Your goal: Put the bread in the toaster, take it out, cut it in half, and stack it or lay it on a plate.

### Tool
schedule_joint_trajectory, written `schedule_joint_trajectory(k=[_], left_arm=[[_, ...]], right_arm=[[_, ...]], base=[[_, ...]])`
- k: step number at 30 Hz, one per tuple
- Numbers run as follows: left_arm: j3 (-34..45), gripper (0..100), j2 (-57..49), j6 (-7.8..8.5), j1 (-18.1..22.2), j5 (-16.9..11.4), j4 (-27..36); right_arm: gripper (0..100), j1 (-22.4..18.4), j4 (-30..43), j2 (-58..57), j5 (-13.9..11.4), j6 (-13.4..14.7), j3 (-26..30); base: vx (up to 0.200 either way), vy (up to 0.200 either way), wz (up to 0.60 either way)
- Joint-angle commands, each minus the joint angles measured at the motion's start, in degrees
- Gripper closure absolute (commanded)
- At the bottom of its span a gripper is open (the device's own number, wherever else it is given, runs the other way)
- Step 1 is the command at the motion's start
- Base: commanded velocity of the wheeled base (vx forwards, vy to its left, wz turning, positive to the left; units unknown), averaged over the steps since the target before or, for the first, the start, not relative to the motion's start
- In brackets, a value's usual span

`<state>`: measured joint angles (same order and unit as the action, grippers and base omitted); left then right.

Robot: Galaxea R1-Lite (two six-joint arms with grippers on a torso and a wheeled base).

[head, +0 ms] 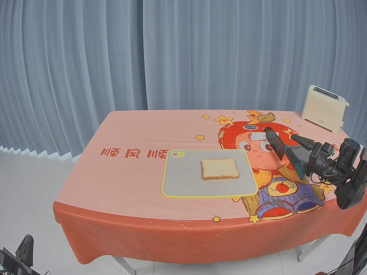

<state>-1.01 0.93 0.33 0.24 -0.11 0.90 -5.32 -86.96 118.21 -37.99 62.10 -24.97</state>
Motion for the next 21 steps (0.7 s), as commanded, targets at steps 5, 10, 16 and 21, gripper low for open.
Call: schedule_joint_trajectory(k=[5,10,16,21], left_arm=[[0.75,100,-0.05,0.02,0.02,-0.07,0.06],[0.66,100,-0.05,0.02,0.02,0.02,0.06],[0.75,100,-0.05,0.02,0.02,0.02,-0.02],[0.66,100,-0.05,0.02,0.02,0.02,-0.02]], right_arm=[[0,0.92,-0.23,-2.28,0.02,-2.95,2.73],[0,1.36,-0.85,-0.26,0.19,-2.95,2.73],[0,1.71,-1.55,3.6,1.07,-4.44,2.29],[0,1.18,-1.64,4.48,1.77,-4.62,1.76]], base=[[0.0,0.0,0.0],[0.0,0.0,0.0],[0.0,0.0,0.0],[0.0,0.0,0.0]])
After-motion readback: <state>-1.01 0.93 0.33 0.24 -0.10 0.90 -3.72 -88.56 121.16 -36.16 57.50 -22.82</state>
